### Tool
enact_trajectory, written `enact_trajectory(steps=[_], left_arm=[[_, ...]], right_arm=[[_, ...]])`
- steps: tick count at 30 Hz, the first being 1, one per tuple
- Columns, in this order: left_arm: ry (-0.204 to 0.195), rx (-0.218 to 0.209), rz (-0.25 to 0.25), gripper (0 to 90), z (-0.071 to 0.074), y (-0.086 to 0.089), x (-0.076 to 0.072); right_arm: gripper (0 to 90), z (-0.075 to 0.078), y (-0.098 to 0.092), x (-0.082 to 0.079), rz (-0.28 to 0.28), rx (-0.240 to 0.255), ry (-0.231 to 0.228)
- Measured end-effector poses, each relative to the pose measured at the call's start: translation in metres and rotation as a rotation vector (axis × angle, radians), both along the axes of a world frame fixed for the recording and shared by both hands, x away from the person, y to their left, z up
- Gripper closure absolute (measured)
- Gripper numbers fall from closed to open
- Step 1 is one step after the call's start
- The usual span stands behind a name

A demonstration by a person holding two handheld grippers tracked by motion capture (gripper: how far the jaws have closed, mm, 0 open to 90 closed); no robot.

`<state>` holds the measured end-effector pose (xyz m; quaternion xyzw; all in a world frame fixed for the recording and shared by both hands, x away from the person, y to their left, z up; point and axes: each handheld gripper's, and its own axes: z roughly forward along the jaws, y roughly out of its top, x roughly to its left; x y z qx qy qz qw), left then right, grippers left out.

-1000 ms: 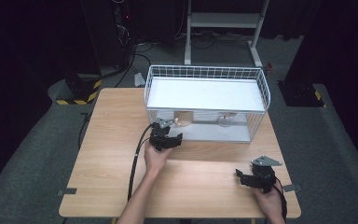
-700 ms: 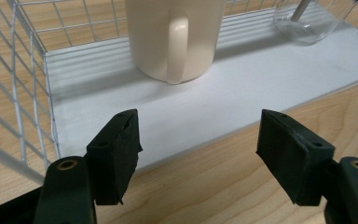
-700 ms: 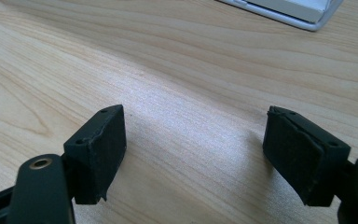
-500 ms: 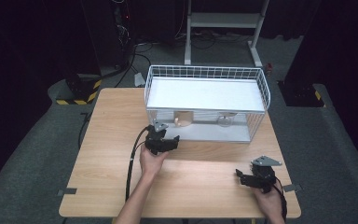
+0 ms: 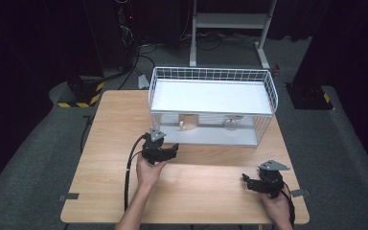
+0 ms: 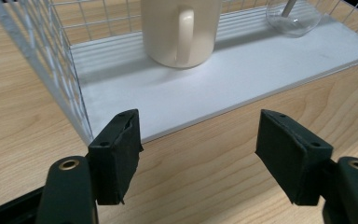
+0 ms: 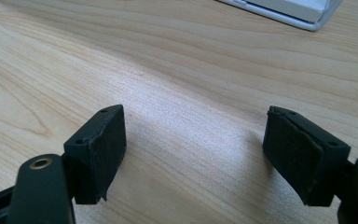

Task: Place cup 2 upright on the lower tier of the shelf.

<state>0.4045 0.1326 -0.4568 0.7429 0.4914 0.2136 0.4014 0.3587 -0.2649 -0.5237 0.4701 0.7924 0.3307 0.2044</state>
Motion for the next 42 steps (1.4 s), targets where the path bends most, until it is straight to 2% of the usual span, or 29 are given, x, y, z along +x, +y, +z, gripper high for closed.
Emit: enact_trajectory(steps=[3, 10, 16, 29, 33, 42], left_arm=[[0.001, -0.016, 0.008, 31.0, -0.001, 0.002, -0.004], [0.007, -0.02, -0.003, 30.6, 0.0, 0.006, -0.013], [0.005, -0.034, 0.004, 30.3, -0.001, 0.013, -0.027], [0.021, -0.046, -0.01, 29.9, -0.01, 0.014, -0.04], [0.016, -0.072, -0.008, 29.4, -0.012, 0.017, -0.045], [0.025, -0.071, -0.022, 28.6, -0.016, 0.017, -0.054]], right_arm=[[21.5, 0.0, 0.0, 0.0, 0.0, 0.0, 0.0], [21.5, 0.0, 0.0, 0.0, -0.002, 0.0, 0.0], [21.5, 0.0, 0.0, 0.0, -0.002, 0.0, 0.0], [21.5, 0.0, 0.0, 0.0, -0.002, 0.0, 0.0], [21.4, 0.0, 0.0, 0.0, -0.002, 0.0, 0.0], [21.4, 0.0, 0.0, 0.0, -0.002, 0.0, 0.0]])
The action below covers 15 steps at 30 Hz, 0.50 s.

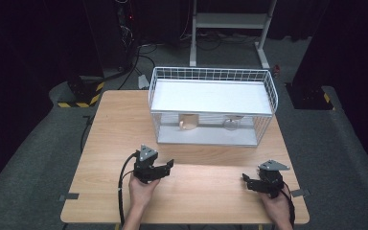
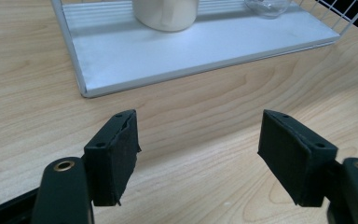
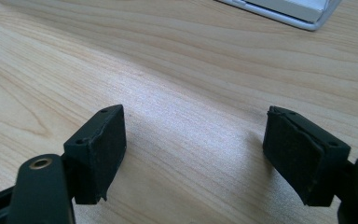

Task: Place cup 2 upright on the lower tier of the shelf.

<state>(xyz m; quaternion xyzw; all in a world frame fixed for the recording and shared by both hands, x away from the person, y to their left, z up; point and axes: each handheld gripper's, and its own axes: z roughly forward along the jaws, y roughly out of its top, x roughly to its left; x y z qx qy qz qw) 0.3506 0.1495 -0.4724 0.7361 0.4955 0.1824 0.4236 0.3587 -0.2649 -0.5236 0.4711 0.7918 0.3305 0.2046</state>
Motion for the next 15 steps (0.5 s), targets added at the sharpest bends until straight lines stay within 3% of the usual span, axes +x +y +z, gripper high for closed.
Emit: enact_trajectory(steps=[15], left_arm=[[0.006, 0.021, 0.005, 28.2, -0.013, -0.001, -0.016]], right_arm=[[21.4, 0.0, 0.0, 0.0, 0.0, 0.0, 0.0]])
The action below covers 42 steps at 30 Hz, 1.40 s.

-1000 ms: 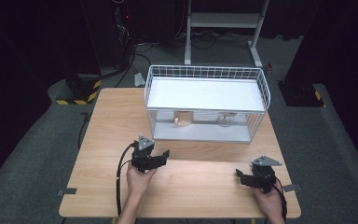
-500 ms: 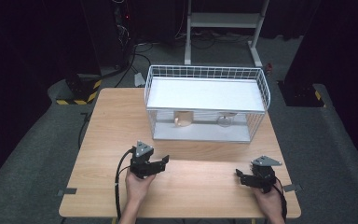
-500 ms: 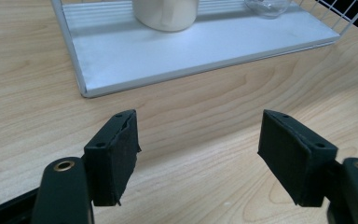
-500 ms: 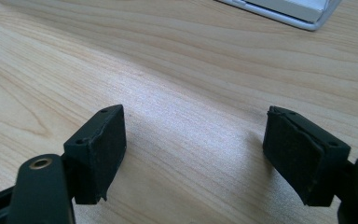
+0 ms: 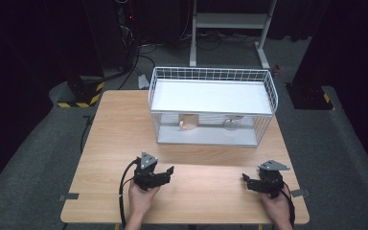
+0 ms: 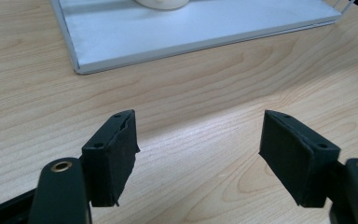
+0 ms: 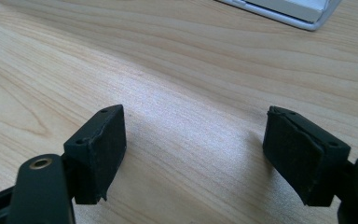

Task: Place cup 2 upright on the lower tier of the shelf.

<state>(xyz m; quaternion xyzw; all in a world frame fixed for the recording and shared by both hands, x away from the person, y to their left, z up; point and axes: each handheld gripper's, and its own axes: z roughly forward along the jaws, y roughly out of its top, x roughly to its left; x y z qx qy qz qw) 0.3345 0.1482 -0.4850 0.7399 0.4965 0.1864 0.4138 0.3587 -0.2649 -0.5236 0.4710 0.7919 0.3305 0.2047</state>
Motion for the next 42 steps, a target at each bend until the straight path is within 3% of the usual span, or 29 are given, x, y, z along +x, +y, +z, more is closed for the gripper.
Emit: enact_trajectory(steps=[28, 42], left_arm=[[0.054, 0.125, 0.105, 27.4, -0.038, 0.007, 0.001], [0.028, 0.166, 0.127, 26.5, -0.043, 0.006, 0.002]], right_arm=[[21.5, 0.0, 0.0, 0.0, 0.0, 0.0, 0.0], [21.5, 0.0, 0.0, 0.0, 0.0, 0.0, 0.001]])
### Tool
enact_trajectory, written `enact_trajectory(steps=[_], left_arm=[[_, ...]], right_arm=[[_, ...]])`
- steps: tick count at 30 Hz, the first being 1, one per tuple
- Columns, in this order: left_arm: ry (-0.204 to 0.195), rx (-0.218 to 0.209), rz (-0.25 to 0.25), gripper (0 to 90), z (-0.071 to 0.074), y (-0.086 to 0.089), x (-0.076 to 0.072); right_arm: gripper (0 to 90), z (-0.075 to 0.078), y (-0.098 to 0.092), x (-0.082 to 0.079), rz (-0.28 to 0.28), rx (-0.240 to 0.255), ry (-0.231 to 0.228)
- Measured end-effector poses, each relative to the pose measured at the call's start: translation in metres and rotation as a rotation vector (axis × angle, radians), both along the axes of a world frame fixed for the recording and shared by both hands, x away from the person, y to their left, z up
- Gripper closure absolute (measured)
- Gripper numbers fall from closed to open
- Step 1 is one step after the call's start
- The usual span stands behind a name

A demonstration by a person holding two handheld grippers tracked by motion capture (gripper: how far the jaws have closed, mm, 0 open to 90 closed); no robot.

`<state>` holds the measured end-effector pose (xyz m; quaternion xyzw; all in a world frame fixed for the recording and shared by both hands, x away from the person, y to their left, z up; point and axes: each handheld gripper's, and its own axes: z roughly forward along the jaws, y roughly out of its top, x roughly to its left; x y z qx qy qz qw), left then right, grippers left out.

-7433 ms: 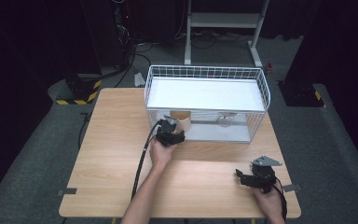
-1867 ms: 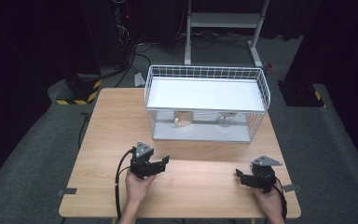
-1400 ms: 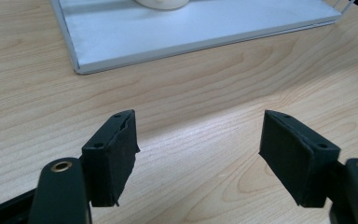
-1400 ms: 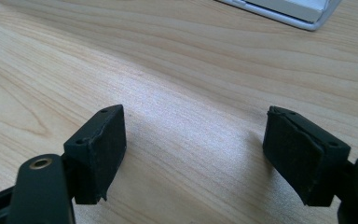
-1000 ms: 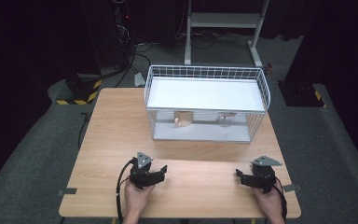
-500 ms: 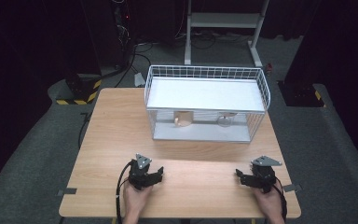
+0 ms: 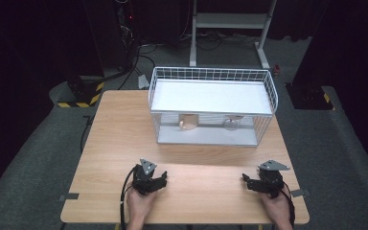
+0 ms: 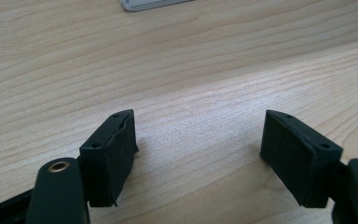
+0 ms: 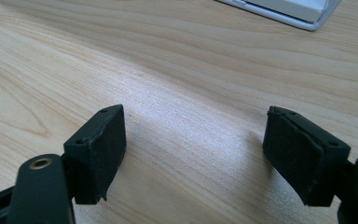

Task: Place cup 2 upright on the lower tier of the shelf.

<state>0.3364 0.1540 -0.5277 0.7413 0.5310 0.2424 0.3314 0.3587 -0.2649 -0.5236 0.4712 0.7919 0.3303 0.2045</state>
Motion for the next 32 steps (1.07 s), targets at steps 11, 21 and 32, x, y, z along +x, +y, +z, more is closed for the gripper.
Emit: enact_trajectory(steps=[11, 21, 32], left_arm=[[0.002, -0.001, -0.001, 24.5, -0.0002, 0.0001, 0.0013], [0.003, 0.0, 0.001, 24.5, -0.0002, -0.0001, 0.0011], [0.007, -0.005, -0.001, 23.6, -0.0002, -0.0006, 0.0011]], right_arm=[[21.4, 0.0, 0.0, -0.0001, -0.001, 0.0, 0.001], [21.5, 0.0, 0.0, -0.0001, -0.001, 0.0, 0.001], [21.4, 0.0, -0.0001, 0.0002, 0.0, 0.001, 0.0]])
